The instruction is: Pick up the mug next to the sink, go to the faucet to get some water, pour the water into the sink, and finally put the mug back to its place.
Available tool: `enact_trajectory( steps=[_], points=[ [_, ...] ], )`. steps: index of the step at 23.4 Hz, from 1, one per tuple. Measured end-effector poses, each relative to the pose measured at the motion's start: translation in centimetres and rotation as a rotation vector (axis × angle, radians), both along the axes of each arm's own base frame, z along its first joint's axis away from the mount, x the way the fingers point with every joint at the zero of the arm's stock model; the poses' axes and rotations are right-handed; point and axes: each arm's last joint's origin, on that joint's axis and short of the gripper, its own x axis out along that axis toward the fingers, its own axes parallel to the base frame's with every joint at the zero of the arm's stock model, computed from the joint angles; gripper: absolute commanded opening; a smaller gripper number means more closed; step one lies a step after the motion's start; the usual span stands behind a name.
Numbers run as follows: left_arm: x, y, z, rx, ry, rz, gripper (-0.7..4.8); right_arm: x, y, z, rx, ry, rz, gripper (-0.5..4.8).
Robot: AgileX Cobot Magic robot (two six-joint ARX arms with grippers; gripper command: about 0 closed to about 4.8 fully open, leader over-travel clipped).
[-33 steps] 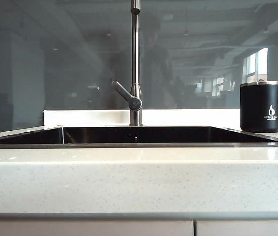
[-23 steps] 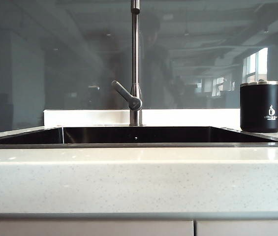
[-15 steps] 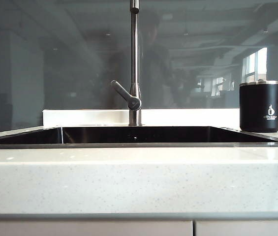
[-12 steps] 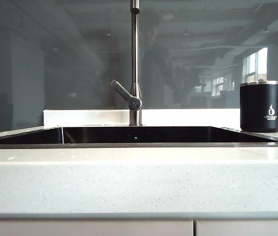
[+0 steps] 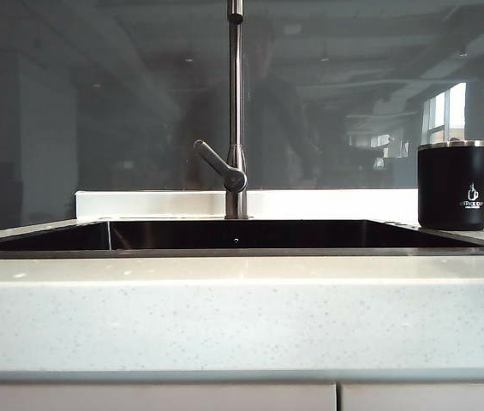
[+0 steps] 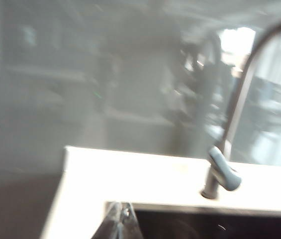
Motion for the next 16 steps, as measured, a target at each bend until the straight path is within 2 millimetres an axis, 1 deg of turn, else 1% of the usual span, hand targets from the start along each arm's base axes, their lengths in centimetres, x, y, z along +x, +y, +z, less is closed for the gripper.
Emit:
enact_trajectory(
  steps=[1,2,4,7,10,12,16],
  points=[
    [0.5,0.0,-0.2,-0.005,0.009,-0.018,-0.05,0.7,-0.2,-0.3,0.0,-0.004,0.007,1.73],
    [1.3,-0.1,-0.6,-0.021,0.022,-0.071,-0.05,1.6,-0.5,-0.6,-0.008,-0.027,0.01,1.73],
    [2.6,-0.1,-0.9,-0.05,0.05,-0.109,-0.05,3.0,-0.7,-0.4,-0.022,-0.07,0.02,1.73],
    [3.7,-0.2,-1.0,-0.069,0.077,-0.148,-0.05,3.8,-0.9,-0.4,-0.024,-0.08,0.037,1.73],
    [3.9,-0.2,-1.0,-0.07,0.076,-0.148,-0.05,4.1,-1.0,0.1,-0.062,-0.096,0.047,1.73],
    [3.9,-0.2,-1.1,-0.071,0.08,-0.147,-0.05,4.7,-1.1,0.7,-0.071,-0.105,0.059,1.73],
    [3.9,-0.2,-1.1,-0.071,0.08,-0.147,-0.05,5.1,-1.3,0.9,-0.075,-0.103,0.064,1.72]
  ],
)
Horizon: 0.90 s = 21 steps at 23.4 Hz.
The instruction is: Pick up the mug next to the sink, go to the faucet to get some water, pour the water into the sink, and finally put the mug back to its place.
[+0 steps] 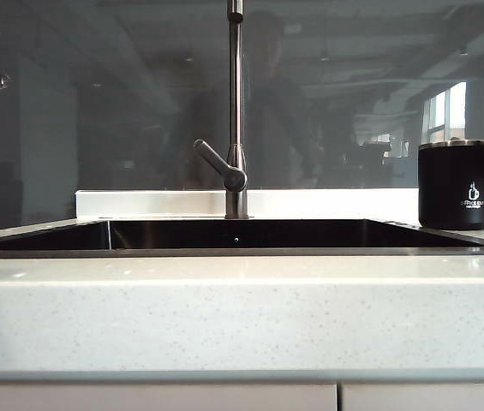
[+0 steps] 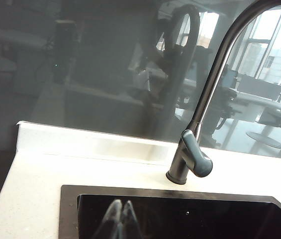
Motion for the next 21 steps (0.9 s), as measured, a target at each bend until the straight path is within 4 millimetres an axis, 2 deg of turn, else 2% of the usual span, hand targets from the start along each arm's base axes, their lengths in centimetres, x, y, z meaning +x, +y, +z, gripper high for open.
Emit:
enact_trajectory(
  steps=[6,11,12,14,16,17,19,21],
  points=[
    [0.0,0.0,0.0,0.0,0.0,0.0,-0.05,1.4,0.3,-1.0,0.013,0.046,0.034,1.72],
    [0.0,0.0,0.0,0.0,0.0,0.0,-0.05,2.6,0.7,-0.9,0.007,0.03,0.056,1.7],
    [0.0,0.0,0.0,0.0,0.0,0.0,-0.05,2.8,0.8,-1.0,0.007,0.031,0.058,1.59],
    [0.0,0.0,0.0,0.0,0.0,0.0,-0.05,2.9,0.8,-0.9,0.006,0.025,0.056,0.86],
    [0.0,0.0,0.0,0.0,0.0,0.0,-0.05,2.9,0.8,-0.9,0.005,0.024,0.055,0.58],
    [0.0,0.0,0.0,0.0,0.0,0.0,-0.05,2.9,0.8,-0.9,0.005,0.024,0.055,0.25],
    [0.0,0.0,0.0,0.0,0.0,0.0,-0.05,2.9,0.8,-0.9,0.0,0.025,0.055,-0.02],
    [0.0,0.0,0.0,0.0,0.0,0.0,-0.05,2.9,0.8,-1.0,0.002,0.026,0.055,-0.02]
  ],
)
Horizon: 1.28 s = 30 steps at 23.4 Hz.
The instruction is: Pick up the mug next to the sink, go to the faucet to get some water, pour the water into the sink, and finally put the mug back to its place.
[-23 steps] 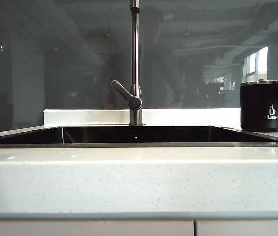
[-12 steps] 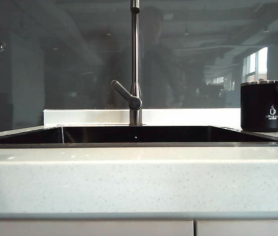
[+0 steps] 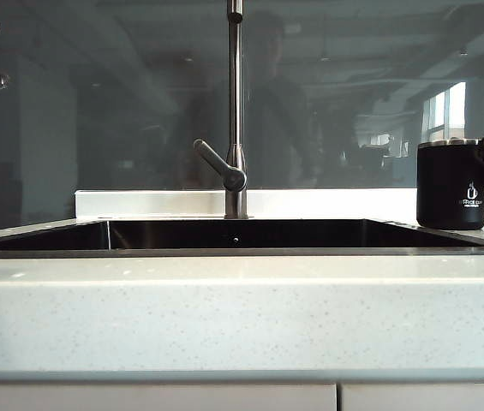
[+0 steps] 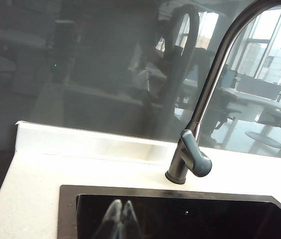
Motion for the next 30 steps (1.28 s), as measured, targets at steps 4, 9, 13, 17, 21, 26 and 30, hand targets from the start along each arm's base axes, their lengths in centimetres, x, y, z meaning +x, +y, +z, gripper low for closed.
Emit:
enact_trajectory(
  steps=[4,9,13,17,21,26,30],
  points=[
    [0.1,0.0,-0.1,0.007,0.002,0.004,-0.05,0.0,0.0,0.1,0.004,-0.009,0.001,-0.02],
    [2.9,0.2,0.7,0.075,-0.028,0.051,-0.05,0.0,2.4,3.2,0.232,-0.114,0.068,-0.03],
    [9.3,0.2,0.8,0.133,-0.04,-0.059,-0.04,2.1,9.6,7.8,0.256,-0.098,0.265,-0.02],
    [16.8,-0.3,0.9,0.157,-0.092,-0.253,1.33,4.0,17.6,11.6,0.212,0.039,0.326,-0.02],
    [23.2,-2.8,1.1,0.184,-0.182,-0.427,1.8,5.1,23.9,14.6,0.033,0.035,0.343,-0.02],
    [28.2,-5.7,0.4,0.102,-0.149,-0.568,2.92,6.2,25.8,16.1,0.013,0.026,0.281,-0.02],
    [28.6,-7.6,0.5,0.091,-0.151,-0.607,2.92,6.3,25.7,17.2,0.015,0.002,0.244,-0.02]
  ],
)
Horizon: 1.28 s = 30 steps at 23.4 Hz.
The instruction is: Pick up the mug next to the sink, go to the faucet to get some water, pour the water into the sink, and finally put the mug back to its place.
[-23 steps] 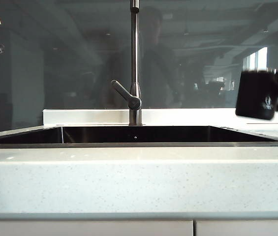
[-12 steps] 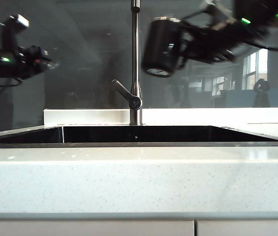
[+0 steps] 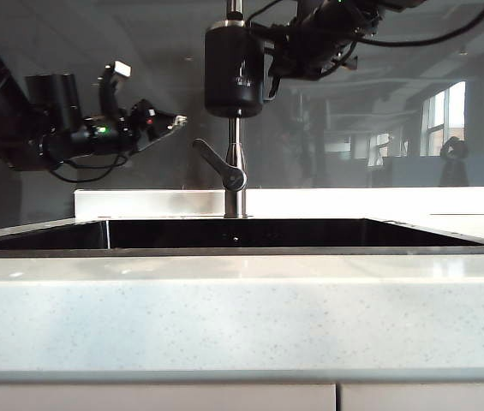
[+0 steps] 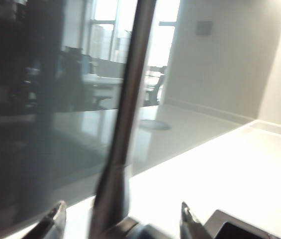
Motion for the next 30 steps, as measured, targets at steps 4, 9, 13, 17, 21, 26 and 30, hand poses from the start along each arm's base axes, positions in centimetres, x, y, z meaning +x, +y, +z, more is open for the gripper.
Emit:
enact_trajectory(
  steps=[4,9,13,17,21,26,30],
  points=[
    [-0.2,-1.7,0.6,0.004,-0.032,-0.024,2.91,-0.1,-0.1,1.3,0.013,-0.036,-0.014,-0.02],
    [-0.1,-3.3,0.7,0.043,-0.011,-0.039,2.91,-0.1,0.0,1.2,0.007,-0.022,-0.012,-0.02],
    [0.1,-3.8,-0.1,0.083,0.03,-0.02,2.9,-0.1,0.0,1.2,0.007,-0.022,-0.011,-0.02],
    [0.2,-3.7,-0.1,0.08,0.039,0.0,2.85,-0.1,0.0,1.2,0.008,-0.023,-0.01,-0.02],
    [0.3,-3.7,-0.3,0.086,0.071,-0.003,2.73,-0.1,0.0,1.2,0.009,-0.026,-0.01,-0.02],
    [0.3,-3.7,-0.6,0.095,0.095,-0.022,2.65,-0.1,0.0,1.2,0.009,-0.026,-0.01,-0.02],
    [0.3,-3.5,-0.7,0.105,0.108,-0.055,2.05,-0.1,0.0,1.2,0.009,-0.026,-0.01,-0.02]
  ],
)
